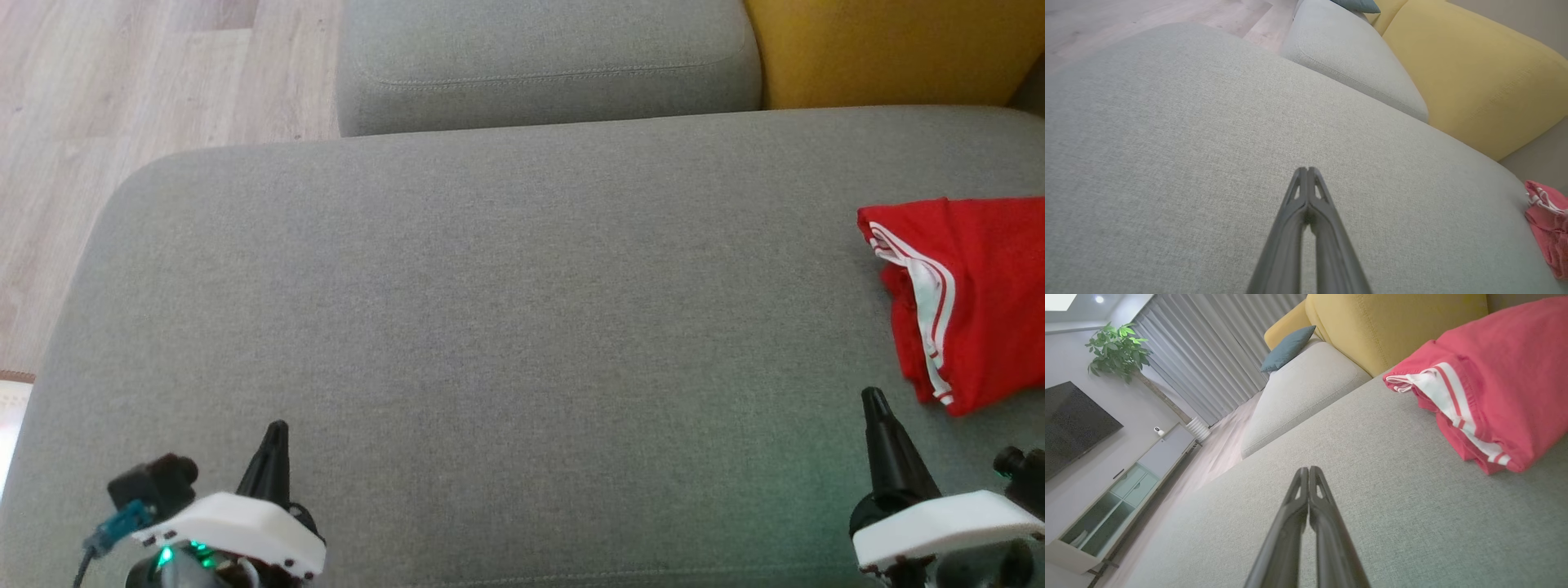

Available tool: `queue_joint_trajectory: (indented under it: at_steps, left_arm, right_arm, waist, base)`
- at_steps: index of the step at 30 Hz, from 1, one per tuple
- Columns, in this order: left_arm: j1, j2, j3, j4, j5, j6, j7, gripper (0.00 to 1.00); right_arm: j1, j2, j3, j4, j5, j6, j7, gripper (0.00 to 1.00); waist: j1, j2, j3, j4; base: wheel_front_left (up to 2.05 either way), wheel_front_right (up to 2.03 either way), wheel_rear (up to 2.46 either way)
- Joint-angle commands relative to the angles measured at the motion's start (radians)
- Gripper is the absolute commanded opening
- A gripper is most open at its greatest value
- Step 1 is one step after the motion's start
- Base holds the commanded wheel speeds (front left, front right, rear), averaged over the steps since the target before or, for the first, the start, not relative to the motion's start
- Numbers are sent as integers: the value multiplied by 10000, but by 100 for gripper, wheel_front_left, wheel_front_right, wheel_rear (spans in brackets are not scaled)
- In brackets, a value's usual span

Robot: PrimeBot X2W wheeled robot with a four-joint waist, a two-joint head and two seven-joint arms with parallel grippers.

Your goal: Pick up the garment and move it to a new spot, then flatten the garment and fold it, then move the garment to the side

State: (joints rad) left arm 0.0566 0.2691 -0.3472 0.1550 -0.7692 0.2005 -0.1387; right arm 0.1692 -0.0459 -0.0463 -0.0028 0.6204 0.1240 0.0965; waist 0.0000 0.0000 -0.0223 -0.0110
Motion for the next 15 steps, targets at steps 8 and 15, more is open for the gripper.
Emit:
queue_joint_trajectory:
  at_steps: [8,15]
  left_arm:
    - [-637,-100,673,-167,-966,-394,246,0]
    - [-722,-263,991,-77,-1657,-655,422,0]
  right_arm:
    - [-694,-202,-25,-11,1159,25,-124,0]
    - [-876,-215,-45,208,1970,29,-129,0]
  waist:
    - [0,0,25,11]
    - [0,0,46,20]
  base:
    - [0,0,0]
    - [0,0,0]
